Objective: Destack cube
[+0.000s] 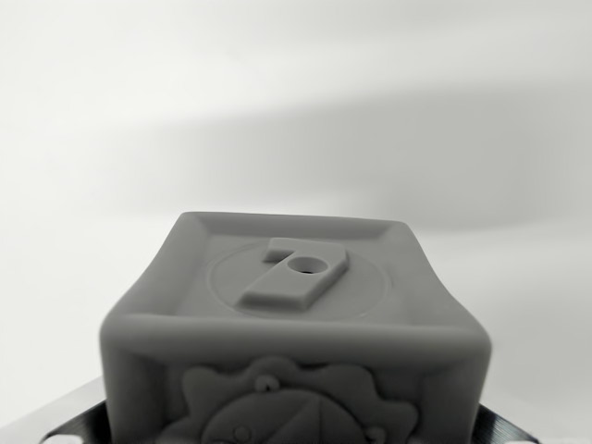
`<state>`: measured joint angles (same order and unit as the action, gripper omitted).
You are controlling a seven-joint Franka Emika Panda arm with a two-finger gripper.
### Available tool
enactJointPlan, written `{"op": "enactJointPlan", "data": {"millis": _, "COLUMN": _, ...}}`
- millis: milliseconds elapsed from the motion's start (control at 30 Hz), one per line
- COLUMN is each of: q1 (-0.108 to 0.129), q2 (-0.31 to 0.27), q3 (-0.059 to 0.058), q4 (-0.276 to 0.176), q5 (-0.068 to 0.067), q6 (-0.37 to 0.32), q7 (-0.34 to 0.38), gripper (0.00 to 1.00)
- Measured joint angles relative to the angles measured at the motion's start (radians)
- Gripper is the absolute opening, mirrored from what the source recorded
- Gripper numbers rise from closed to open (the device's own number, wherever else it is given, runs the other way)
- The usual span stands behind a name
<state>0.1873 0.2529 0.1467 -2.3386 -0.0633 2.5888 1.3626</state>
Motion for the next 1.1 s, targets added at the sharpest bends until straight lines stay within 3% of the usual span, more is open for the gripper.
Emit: {"op": "enactJointPlan", "data": {"millis": 1100, "q1": -0.005, "q2": 0.125, "q3": -0.003, "q4": 0.141, "q5": -0.027, "q6": -0.015, "q7": -0.234, "gripper": 0.00}}
